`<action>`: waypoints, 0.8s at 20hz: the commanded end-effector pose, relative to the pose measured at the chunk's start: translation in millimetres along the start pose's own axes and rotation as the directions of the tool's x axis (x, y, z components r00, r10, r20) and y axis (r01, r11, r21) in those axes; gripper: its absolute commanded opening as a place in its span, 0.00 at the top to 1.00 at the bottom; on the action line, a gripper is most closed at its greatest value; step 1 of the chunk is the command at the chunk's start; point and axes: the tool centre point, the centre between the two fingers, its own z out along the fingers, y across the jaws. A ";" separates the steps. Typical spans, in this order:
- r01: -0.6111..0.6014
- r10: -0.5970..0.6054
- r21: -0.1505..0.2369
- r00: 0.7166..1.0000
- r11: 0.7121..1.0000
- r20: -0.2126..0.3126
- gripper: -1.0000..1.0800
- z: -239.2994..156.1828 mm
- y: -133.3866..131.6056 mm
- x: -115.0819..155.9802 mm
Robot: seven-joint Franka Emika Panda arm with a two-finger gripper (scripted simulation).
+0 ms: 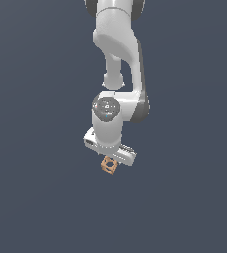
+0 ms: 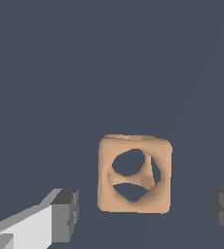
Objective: Pick up the object and move it to a goal position.
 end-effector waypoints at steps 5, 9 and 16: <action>-0.034 0.034 -0.004 0.999 0.999 0.005 0.04 9.9 -0.7 2.5; -0.029 0.029 -0.004 1.000 1.000 0.005 0.04 12.7 -0.6 1.8; -0.032 0.032 -0.004 0.999 0.999 0.005 0.04 45.7 -0.2 0.9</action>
